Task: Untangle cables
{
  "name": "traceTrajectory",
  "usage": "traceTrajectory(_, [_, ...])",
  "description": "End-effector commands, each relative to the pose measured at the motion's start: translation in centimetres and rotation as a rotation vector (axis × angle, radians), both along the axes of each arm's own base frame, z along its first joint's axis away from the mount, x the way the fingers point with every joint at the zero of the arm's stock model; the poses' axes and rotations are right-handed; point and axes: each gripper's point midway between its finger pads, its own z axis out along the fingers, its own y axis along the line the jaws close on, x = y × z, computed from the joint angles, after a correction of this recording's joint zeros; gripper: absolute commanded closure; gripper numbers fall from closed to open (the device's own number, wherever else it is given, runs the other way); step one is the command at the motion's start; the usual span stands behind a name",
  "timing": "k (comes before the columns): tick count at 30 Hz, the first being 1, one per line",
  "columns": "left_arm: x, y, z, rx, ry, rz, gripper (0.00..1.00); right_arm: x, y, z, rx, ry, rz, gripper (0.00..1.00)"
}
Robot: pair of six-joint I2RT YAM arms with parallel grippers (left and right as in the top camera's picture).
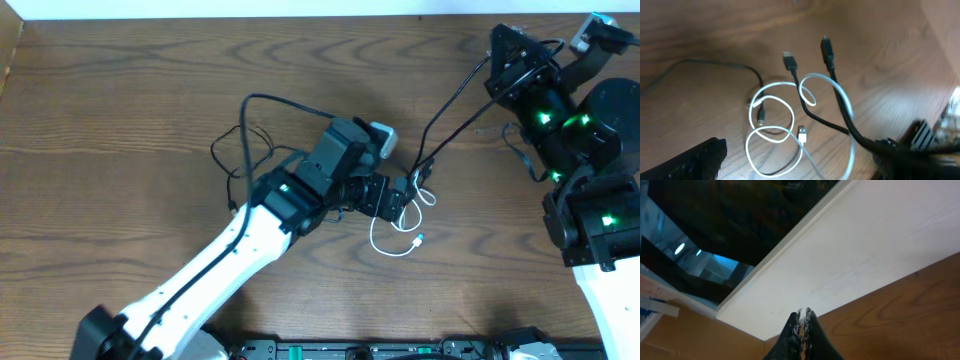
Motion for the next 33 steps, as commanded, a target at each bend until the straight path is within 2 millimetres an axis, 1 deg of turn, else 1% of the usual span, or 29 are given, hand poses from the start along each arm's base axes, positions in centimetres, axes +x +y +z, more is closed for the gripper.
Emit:
traceTrajectory(1, [0.6,2.1,1.4,0.011,-0.038,0.129,0.02,-0.2,-0.4,0.6,0.022,-0.008,-0.014,0.99])
traceTrajectory(4, [0.4,4.0,1.2,0.032,-0.037,0.224,0.02,-0.2,-0.4,0.6,0.022,-0.008,-0.014,0.99])
traceTrajectory(8, [-1.2,6.0,0.9,-0.005,-0.025,0.294,0.01,-0.2,-0.4,0.6,0.022,-0.008,-0.014,0.99])
traceTrajectory(11, [-2.2,7.3,0.8,-0.05,-0.063,0.32,0.01,-0.2,-0.3,0.6,0.022,-0.008,-0.013,0.99])
traceTrajectory(12, [-2.3,7.5,0.9,-0.072,-0.083,0.323,0.0,-0.2,-0.3,0.6,0.022,-0.008,-0.013,0.99])
traceTrajectory(14, [-2.6,7.6,1.1,-0.117,-0.13,0.307,0.02,-0.2,-0.2,0.5,0.022,-0.008,-0.005,0.99])
traceTrajectory(17, [-2.6,7.4,0.5,-0.129,-0.172,0.283,0.02,-0.2,-0.1,0.5,0.022,-0.007,0.001,0.99])
traceTrajectory(20, [-2.9,6.1,-0.5,-0.115,-0.195,0.194,0.02,-0.2,-0.1,0.5,0.021,-0.008,0.001,0.99])
traceTrajectory(23, [-3.7,3.7,-1.5,-0.111,-0.202,0.065,0.02,-0.2,-0.1,0.5,0.021,-0.008,0.001,0.99])
traceTrajectory(28, [-4.0,0.5,-3.7,-0.103,-0.186,-0.008,0.02,-0.2,-0.1,0.5,0.021,-0.007,0.001,0.99])
traceTrajectory(33, [-4.8,-2.4,-4.6,-0.131,-0.202,-0.074,0.02,-0.3,-0.1,0.2,0.018,0.007,0.001,0.99])
